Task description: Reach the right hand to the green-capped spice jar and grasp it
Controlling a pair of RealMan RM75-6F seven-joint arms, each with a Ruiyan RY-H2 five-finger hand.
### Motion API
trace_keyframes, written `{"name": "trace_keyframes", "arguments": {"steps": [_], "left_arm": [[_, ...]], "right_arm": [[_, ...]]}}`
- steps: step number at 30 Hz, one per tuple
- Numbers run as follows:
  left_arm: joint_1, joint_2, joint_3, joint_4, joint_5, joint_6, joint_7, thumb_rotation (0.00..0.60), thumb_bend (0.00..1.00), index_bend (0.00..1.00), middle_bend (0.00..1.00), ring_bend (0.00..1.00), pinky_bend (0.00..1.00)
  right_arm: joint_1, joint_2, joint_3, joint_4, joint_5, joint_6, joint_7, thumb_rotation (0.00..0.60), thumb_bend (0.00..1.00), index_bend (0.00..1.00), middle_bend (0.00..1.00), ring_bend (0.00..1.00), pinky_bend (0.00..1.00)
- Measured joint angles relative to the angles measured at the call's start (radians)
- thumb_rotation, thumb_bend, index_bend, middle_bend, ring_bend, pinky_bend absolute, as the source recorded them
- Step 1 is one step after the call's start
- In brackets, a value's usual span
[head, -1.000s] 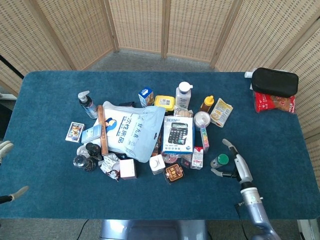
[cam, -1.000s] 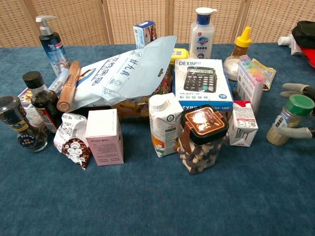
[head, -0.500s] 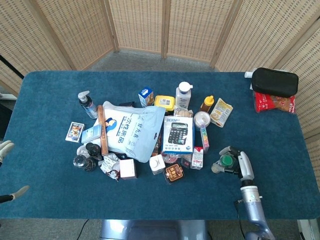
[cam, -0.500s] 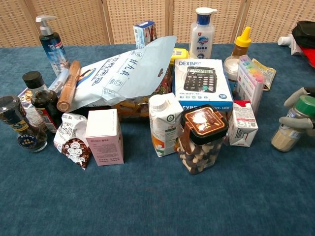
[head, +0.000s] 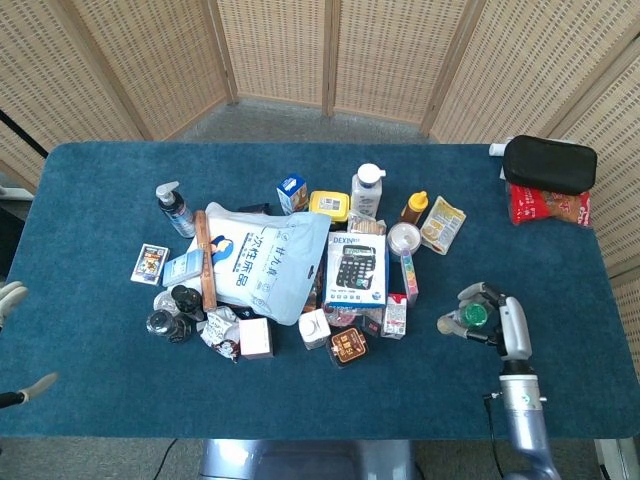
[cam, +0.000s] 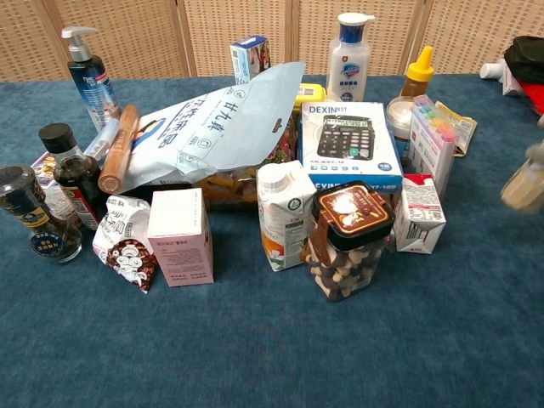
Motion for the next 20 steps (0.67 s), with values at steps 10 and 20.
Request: {"name": "trace_keyframes", "arguments": {"steps": [10,20], "left_arm": [[0.009,0.011,0.008,0.015,0.028,0.027,-0.043,0.6,0.0,0.0,0.0,0.0,0.0],[0.005,0.012,0.01,0.02,0.031,0.021,-0.048,0.6,0.0,0.0,0.0,0.0,0.0]], "right_arm": [[0.001,0.206,0.088,-0.327,-0.042,0.076,-0.165,0.6,0.14,0.52,0.83,0.61,0.72],[0.042,0.337,0.174,-0.608,-0.063,0.094,-0.356,0.6,0.14,0.52,0.83,0.61,0.72]]}}
